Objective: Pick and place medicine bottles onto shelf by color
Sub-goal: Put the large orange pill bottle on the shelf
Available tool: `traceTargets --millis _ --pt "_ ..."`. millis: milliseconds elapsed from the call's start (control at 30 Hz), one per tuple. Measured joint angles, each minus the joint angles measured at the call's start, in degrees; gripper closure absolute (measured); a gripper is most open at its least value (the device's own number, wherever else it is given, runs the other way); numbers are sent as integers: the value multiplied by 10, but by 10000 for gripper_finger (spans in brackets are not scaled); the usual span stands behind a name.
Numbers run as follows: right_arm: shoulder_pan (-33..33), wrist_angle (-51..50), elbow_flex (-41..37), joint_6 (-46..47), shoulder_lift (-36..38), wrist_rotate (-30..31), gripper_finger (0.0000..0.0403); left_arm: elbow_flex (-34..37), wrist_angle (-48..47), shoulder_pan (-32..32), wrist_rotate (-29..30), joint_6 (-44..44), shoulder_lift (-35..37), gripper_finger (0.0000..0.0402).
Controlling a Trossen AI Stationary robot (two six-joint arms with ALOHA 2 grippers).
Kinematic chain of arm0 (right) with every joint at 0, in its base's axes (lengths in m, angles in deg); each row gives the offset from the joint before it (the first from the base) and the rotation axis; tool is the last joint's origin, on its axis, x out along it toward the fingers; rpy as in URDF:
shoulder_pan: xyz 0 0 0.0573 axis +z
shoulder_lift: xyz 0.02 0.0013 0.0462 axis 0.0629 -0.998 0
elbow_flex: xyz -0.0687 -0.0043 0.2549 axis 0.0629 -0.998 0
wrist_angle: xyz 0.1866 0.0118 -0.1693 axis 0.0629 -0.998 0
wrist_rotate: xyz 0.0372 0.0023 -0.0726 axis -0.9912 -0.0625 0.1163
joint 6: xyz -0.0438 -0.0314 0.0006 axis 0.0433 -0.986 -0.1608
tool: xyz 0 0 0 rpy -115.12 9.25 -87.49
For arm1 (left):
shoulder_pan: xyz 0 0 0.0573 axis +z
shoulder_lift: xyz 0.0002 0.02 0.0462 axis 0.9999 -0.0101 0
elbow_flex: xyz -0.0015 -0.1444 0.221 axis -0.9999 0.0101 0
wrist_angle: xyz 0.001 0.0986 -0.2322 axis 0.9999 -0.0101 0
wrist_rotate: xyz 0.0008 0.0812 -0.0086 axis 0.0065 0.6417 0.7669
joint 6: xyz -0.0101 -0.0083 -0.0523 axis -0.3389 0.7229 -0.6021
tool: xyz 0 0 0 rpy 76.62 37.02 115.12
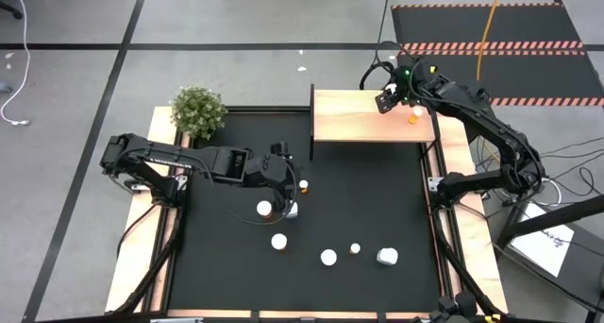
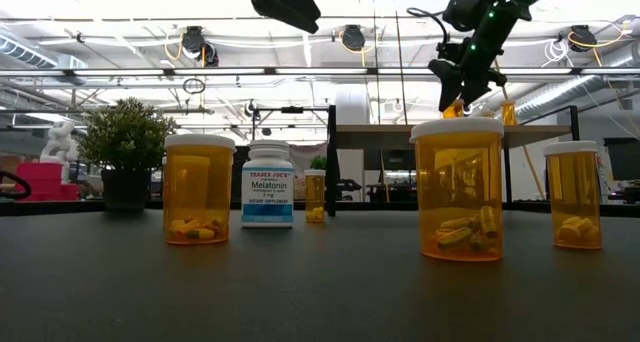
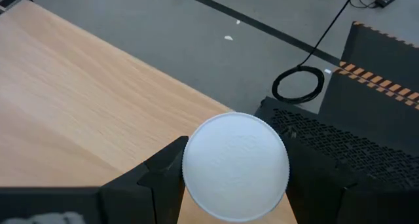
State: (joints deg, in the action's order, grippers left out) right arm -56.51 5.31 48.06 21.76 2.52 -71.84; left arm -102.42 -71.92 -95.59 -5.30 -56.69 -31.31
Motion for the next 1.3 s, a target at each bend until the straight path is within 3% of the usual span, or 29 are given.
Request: traceTargets --millis 800,1300 --pt "-4 -4 0 4 -17 1 190 0 1 -4 0 1 0 147" --pt "-4 -2 0 6 -17 1 159 0 1 -4 0 1 0 147"
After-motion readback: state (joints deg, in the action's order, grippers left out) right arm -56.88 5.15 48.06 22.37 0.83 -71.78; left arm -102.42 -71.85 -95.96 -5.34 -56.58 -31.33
